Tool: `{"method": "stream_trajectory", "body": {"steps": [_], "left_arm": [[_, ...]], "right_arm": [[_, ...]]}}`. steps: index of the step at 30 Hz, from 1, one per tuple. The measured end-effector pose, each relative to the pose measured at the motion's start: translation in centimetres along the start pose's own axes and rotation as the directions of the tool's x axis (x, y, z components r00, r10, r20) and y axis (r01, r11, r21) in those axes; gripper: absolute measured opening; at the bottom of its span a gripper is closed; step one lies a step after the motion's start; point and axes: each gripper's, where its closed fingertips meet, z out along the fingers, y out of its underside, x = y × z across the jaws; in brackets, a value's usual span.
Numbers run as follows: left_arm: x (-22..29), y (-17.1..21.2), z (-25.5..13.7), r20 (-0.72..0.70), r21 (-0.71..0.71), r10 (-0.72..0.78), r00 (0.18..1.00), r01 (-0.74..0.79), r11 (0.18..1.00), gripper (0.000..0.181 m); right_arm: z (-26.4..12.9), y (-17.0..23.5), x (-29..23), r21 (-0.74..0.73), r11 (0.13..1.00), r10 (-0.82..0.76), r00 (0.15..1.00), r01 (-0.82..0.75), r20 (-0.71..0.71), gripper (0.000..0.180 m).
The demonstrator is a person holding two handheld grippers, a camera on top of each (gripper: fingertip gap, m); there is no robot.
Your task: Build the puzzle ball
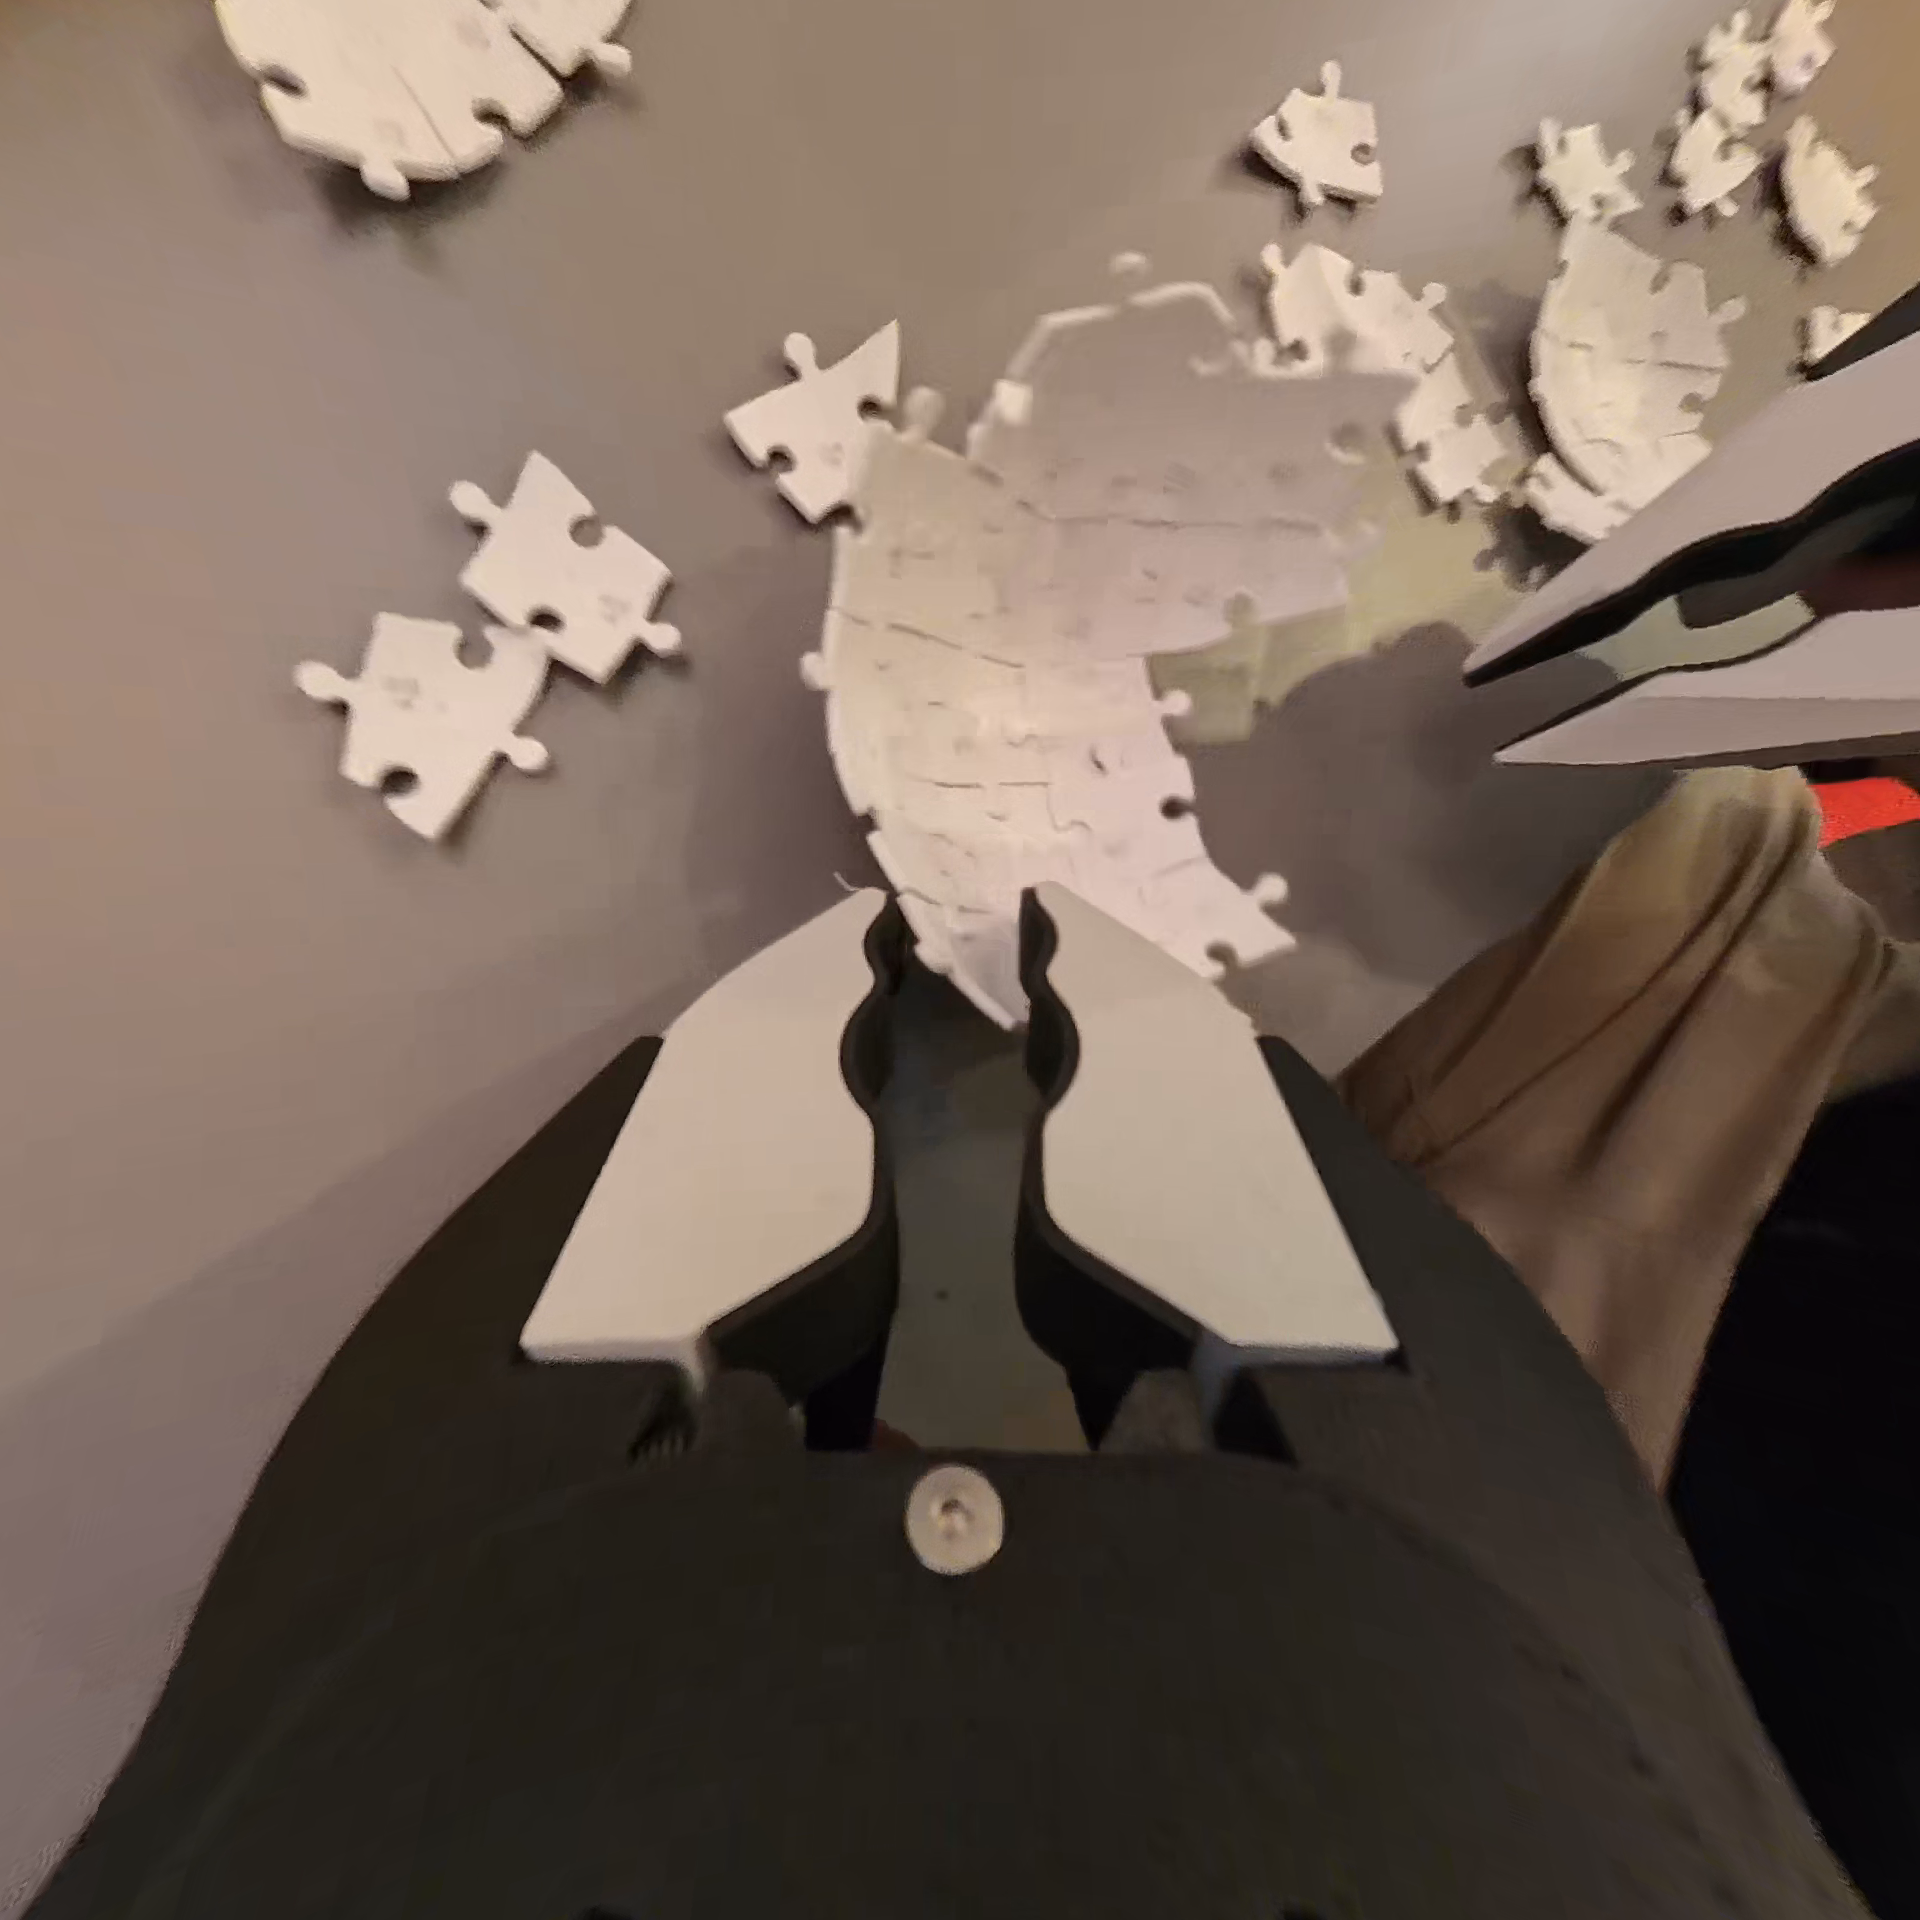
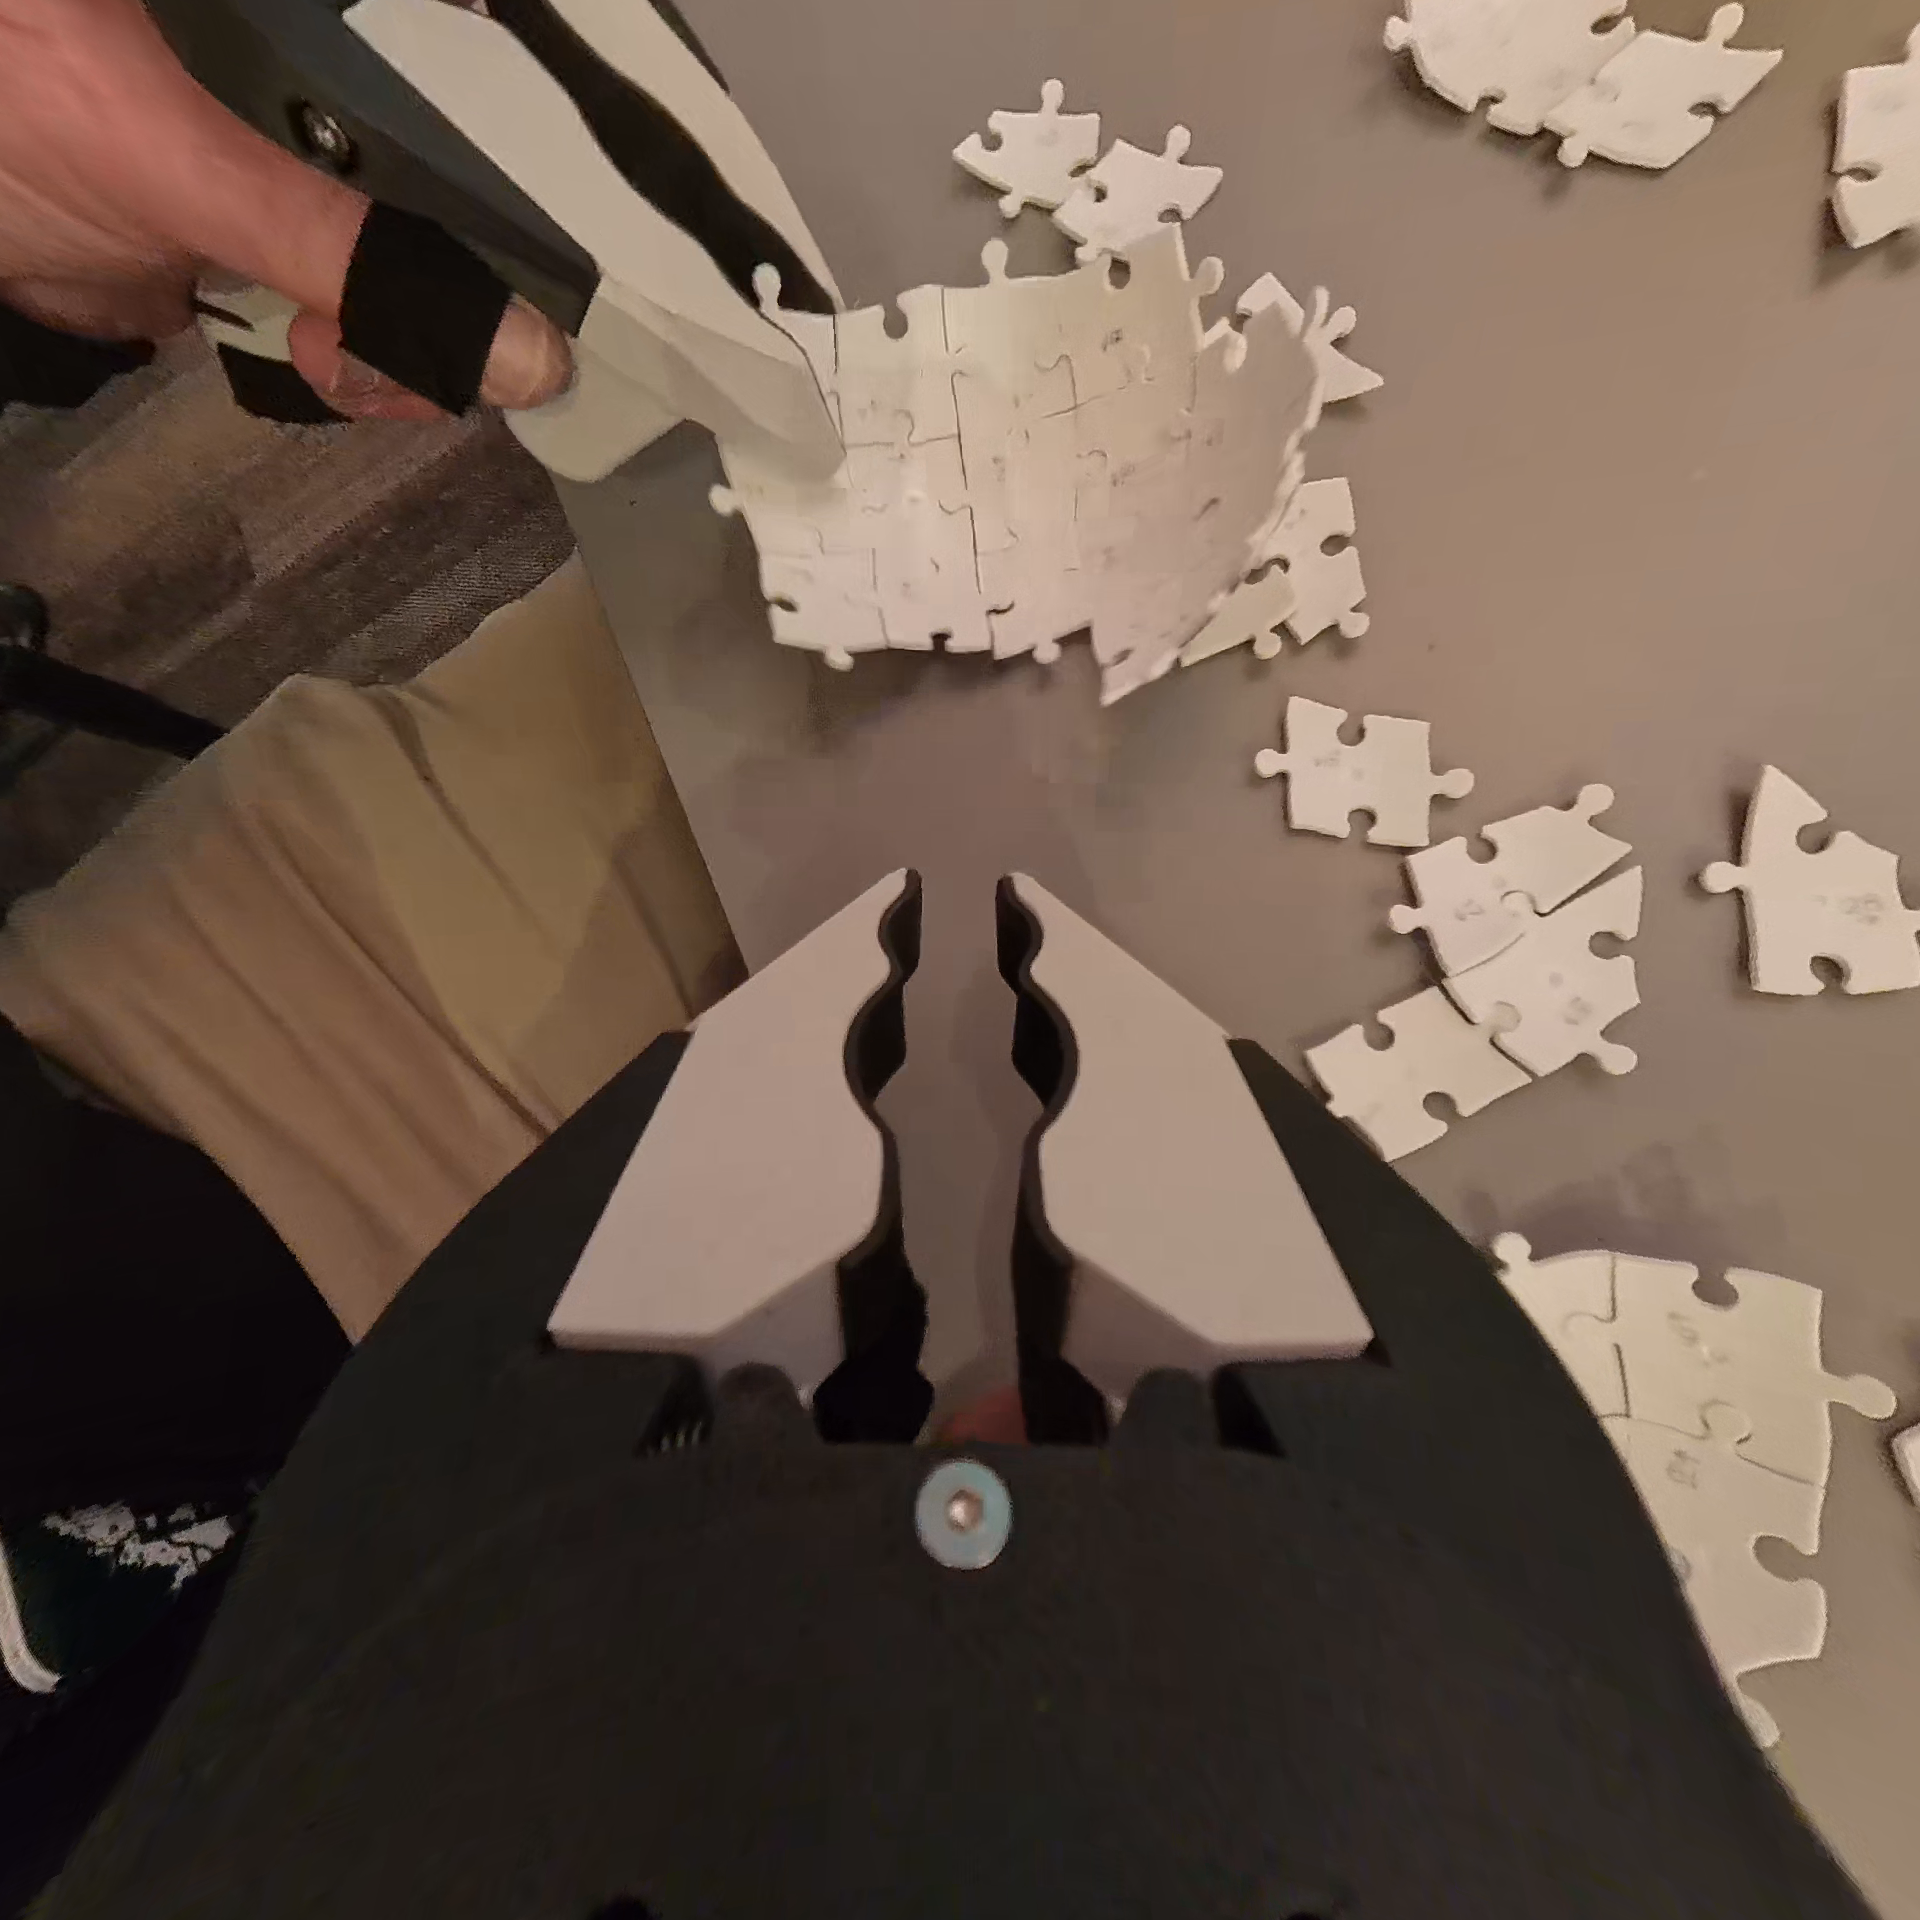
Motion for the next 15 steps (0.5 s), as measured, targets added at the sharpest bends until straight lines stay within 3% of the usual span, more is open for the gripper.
{"method": "stream_trajectory", "body": {"steps": [8,15], "left_arm": [[1.5,0.3,-1.1,-0.048,0.06,-0.042,0.998,0.044,0.997,0.042],[1.6,0.3,-0.7,-0.058,0.073,-0.048,0.997,0.052,0.996,0.026]], "right_arm": [[0.6,-1.8,-0.6,0.086,0.984,-0.153,0.986,0.159,-0.064,0.0],[2.7,-3.8,-1.3,0.117,0.958,-0.244,0.96,0.26,-0.138,0.0]]}}
